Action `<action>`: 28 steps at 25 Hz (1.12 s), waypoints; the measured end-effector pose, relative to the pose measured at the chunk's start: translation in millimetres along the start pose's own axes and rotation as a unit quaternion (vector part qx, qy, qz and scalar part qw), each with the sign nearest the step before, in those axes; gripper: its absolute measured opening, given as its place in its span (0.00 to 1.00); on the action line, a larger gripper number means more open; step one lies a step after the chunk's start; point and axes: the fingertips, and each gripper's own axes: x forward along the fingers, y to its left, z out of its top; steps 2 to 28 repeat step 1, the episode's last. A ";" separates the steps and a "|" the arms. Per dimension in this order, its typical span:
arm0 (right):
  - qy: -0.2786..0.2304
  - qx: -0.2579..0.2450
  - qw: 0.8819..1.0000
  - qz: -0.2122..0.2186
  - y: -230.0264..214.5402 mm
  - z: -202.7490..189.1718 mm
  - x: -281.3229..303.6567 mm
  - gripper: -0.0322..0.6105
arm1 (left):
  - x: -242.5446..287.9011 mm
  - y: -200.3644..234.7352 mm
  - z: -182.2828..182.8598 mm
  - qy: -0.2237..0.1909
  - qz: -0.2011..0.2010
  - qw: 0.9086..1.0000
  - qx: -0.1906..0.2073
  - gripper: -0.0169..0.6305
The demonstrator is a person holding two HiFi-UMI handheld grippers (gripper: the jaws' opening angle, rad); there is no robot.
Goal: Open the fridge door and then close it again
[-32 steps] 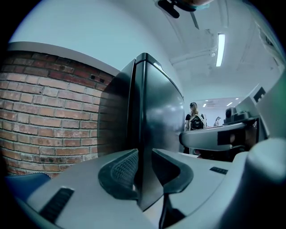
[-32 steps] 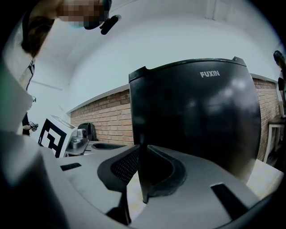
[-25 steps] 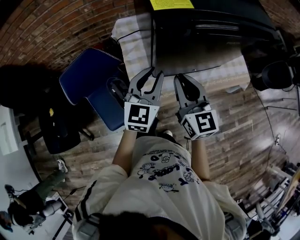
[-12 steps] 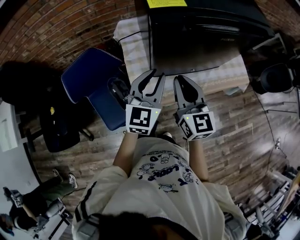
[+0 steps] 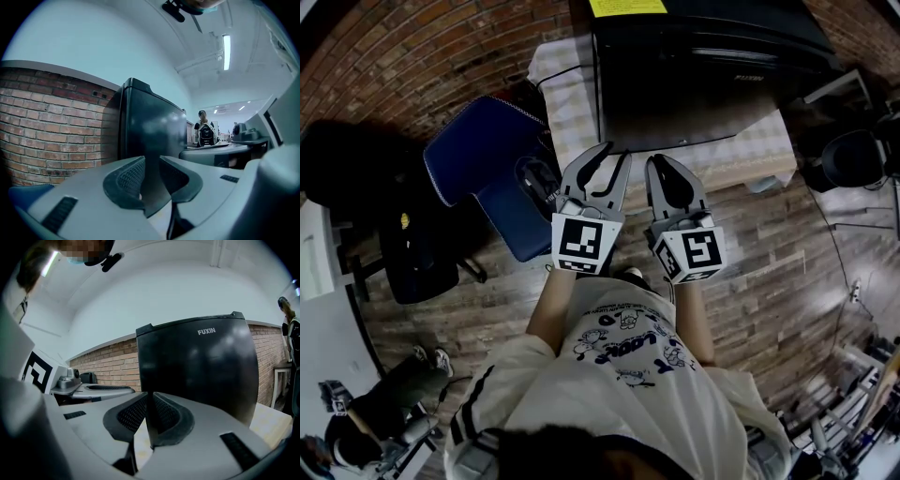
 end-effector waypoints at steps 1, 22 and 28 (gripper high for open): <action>0.000 0.000 1.000 0.000 0.1 -0.4 0.0 0.13 | 0.0 -0.2 0.1 0.000 0.000 1.000 0.000 0.19; 0.000 0.000 1.000 0.000 0.1 -0.4 0.0 0.13 | 0.0 -0.2 0.1 0.000 0.000 1.000 0.000 0.19; 0.000 0.000 1.000 0.000 0.1 -0.4 0.0 0.13 | 0.0 -0.2 0.1 0.000 0.000 1.000 0.000 0.19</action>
